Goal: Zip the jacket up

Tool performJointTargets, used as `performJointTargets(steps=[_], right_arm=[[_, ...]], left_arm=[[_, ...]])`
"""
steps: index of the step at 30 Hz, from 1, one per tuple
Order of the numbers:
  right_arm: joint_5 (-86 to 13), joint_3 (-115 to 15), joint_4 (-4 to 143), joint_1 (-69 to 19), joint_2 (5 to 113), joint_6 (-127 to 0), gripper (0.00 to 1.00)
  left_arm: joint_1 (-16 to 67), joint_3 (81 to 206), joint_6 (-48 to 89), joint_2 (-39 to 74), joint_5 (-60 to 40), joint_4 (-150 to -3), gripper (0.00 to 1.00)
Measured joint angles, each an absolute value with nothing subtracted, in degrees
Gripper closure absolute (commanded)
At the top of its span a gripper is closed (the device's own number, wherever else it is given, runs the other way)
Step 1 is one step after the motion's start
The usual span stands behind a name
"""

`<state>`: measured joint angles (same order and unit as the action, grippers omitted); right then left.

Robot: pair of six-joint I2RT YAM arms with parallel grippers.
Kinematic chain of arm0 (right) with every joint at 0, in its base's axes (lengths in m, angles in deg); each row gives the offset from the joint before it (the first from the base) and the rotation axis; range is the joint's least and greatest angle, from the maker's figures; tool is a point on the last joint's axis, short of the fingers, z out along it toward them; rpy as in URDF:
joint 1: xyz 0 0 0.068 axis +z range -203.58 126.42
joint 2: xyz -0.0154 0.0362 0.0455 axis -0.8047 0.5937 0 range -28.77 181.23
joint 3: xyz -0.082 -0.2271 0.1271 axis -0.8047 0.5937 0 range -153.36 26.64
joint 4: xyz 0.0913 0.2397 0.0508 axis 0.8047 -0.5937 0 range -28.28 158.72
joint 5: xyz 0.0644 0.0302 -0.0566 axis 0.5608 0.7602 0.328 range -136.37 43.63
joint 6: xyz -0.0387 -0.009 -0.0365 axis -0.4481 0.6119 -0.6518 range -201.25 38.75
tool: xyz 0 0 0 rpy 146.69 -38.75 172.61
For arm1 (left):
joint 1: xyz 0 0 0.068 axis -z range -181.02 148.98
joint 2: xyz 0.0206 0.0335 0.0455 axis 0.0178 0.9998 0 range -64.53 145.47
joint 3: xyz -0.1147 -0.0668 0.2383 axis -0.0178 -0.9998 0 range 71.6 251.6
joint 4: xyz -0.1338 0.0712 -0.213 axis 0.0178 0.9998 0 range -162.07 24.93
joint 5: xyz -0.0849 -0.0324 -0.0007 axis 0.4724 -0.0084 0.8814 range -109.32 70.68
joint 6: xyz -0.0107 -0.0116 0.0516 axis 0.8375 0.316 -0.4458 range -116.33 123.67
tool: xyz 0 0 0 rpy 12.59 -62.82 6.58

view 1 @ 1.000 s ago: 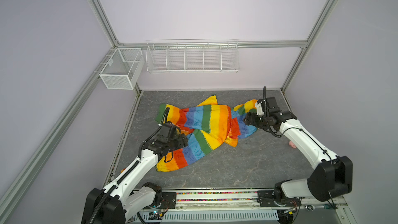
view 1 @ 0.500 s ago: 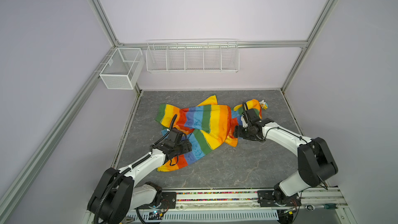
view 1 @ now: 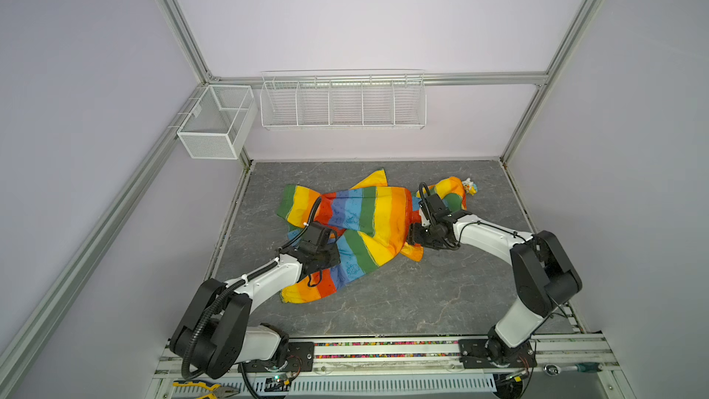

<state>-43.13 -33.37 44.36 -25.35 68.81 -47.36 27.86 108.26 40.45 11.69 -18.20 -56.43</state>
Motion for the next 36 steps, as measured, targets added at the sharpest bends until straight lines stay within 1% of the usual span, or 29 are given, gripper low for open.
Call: performJointTargets(steps=[5,9,16,20,27,28,30,32,34,36], right_arm=[[-43.56,-33.19,44.36,-25.29,68.48,-47.38,0.31],[-43.74,-32.49,44.18,-24.87,66.89,-47.62,0.29],[-43.74,-32.47,44.29,-23.08,66.16,-48.95,0.28],[-43.70,-32.65,44.38,-22.01,66.80,-49.83,0.28],[-43.48,-35.99,44.42,-19.93,71.82,-50.64,0.27],[-43.37,-36.39,44.55,-19.74,72.39,-50.64,0.27],[-43.28,-36.87,44.66,-19.45,73.05,-50.61,0.27],[-43.32,-36.93,44.58,-19.41,73.07,-50.61,0.27],[-43.76,-36.95,44.53,-19.41,73.03,-50.61,0.26],[-44.35,-36.93,43.96,-19.41,72.59,-50.66,0.25]], left_arm=[[27.75,115.95,38.17,7.76,-22.54,-51.75,1.00],[26.90,120.76,35.53,5.97,-24.86,-48.80,1.00],[21.79,132.41,30.70,6.75,-26.61,-43.25,1.00],[19.36,140.85,28.14,11.13,-27.05,-42.02,1.00],[18.18,153.37,25.15,24.39,-28.07,-40.69,1.00],[18.03,154.53,25.01,26.08,-28.29,-40.56,0.94],[17.09,157.40,25.06,30.23,-28.40,-39.95,0.69],[15.67,159.49,25.63,33.46,-28.32,-38.48,0.55],[14.42,159.58,26.20,34.64,-28.34,-37.43,0.47],[13.66,157.68,26.61,33.66,-28.25,-36.95,0.43]])
